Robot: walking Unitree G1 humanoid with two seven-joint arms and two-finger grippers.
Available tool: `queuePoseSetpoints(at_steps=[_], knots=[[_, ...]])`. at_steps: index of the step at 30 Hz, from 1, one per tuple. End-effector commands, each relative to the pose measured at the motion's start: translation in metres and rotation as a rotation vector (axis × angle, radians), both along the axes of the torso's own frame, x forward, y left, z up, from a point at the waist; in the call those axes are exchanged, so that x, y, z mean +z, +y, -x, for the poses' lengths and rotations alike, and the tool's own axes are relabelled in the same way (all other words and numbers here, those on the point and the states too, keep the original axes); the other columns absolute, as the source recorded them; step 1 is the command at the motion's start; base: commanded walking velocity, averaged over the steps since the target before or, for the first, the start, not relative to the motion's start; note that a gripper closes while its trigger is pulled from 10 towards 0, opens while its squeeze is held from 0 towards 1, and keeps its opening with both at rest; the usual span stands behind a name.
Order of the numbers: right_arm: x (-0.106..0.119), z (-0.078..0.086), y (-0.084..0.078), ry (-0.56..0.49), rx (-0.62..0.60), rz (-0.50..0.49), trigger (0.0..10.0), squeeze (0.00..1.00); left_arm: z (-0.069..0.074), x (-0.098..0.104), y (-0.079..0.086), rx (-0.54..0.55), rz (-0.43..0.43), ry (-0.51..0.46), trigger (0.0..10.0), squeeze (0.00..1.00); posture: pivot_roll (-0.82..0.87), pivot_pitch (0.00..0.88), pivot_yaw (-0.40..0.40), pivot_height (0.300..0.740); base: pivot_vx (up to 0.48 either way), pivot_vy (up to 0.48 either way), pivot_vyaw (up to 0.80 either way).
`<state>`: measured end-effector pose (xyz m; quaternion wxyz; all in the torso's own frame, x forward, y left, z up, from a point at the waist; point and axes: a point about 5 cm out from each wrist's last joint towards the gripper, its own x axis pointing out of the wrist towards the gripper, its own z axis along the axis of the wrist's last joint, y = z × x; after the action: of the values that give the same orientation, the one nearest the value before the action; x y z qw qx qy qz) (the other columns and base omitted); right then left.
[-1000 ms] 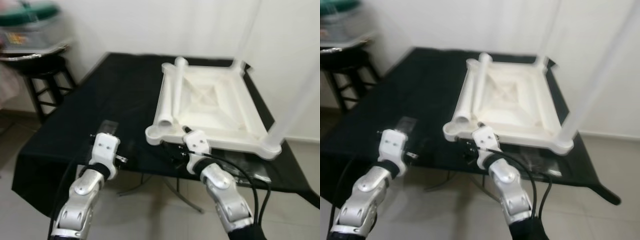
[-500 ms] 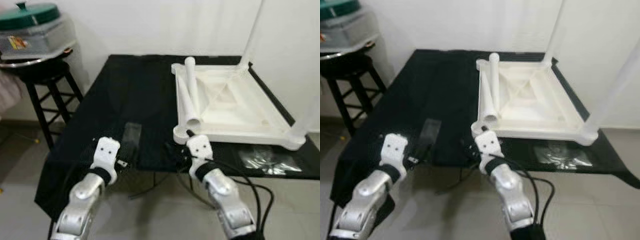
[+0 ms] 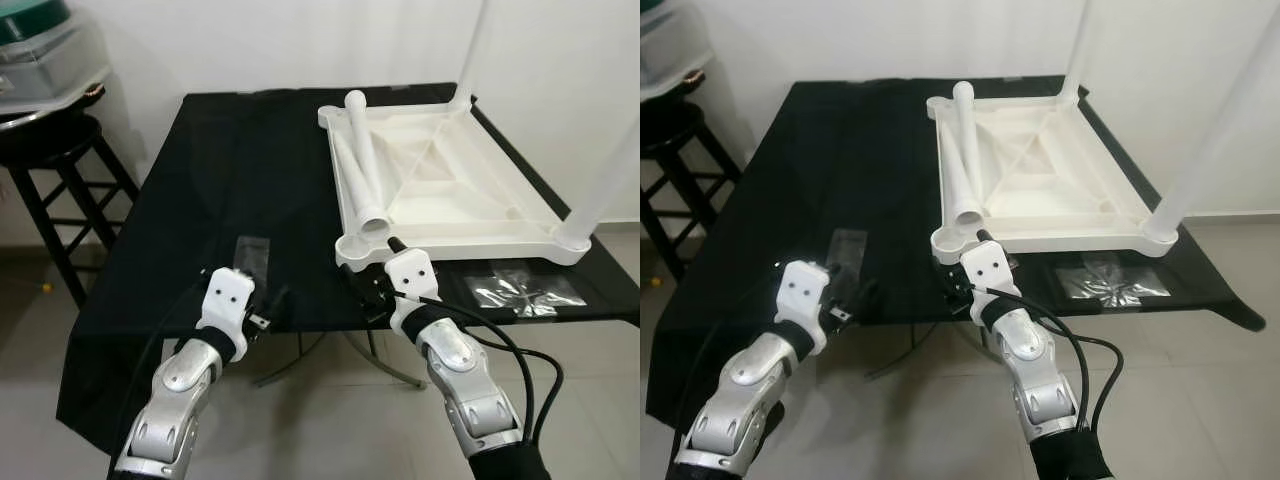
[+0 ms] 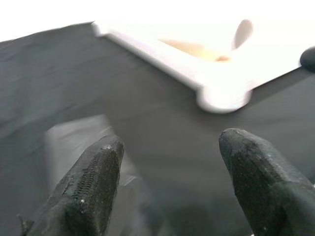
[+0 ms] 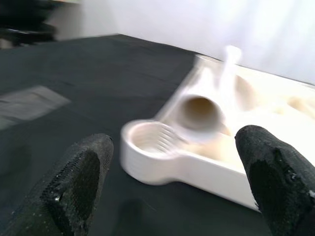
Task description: Building children table
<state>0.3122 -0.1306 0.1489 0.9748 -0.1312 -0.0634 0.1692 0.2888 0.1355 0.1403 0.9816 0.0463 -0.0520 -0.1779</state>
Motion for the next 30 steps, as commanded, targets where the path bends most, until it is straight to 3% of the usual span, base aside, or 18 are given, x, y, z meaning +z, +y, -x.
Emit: queuePoseSetpoints(at_steps=[1, 7, 12, 22, 30], knots=[[-0.004, 0.001, -0.001, 0.015, 0.002, -0.009, 10.0, 0.0, 0.002, 0.002, 0.0, -0.017, 0.015, -0.015, 10.0, 0.0, -0.03, 0.097, 0.03, 0.74, 0.0, 0.0, 0.0], [-0.004, 0.001, 0.001, 0.018, 0.02, -0.003, 10.0, 0.0, 0.003, 0.005, 0.002, -0.022, 0.049, -0.02, 10.0, 0.0, -0.04, 0.096, 0.032, 0.74, 0.253, 0.0, -0.4], [0.006, 0.003, 0.004, -0.04, 0.051, -0.005, 10.0, 0.0, 0.002, 0.008, 0.003, -0.025, 0.054, -0.031, 10.0, 0.0, -0.04, 0.096, 0.032, 0.74, 0.252, 0.0, 0.0], [0.038, 0.005, 0.018, -0.092, 0.222, -0.05, 10.0, 0.0, 0.002, 0.017, 0.005, -0.038, 0.08, -0.057, 10.0, 0.0, -0.04, 0.084, 0.032, 0.74, 0.253, 0.0, 0.0], [0.055, 0.014, 0.017, -0.112, 0.378, 0.0, 10.0, 0.0, 0.005, 0.012, 0.0, -0.063, 0.085, -0.041, 10.0, 0.0, -0.04, 0.079, 0.024, 0.74, 0.096, 0.0, 0.0]])
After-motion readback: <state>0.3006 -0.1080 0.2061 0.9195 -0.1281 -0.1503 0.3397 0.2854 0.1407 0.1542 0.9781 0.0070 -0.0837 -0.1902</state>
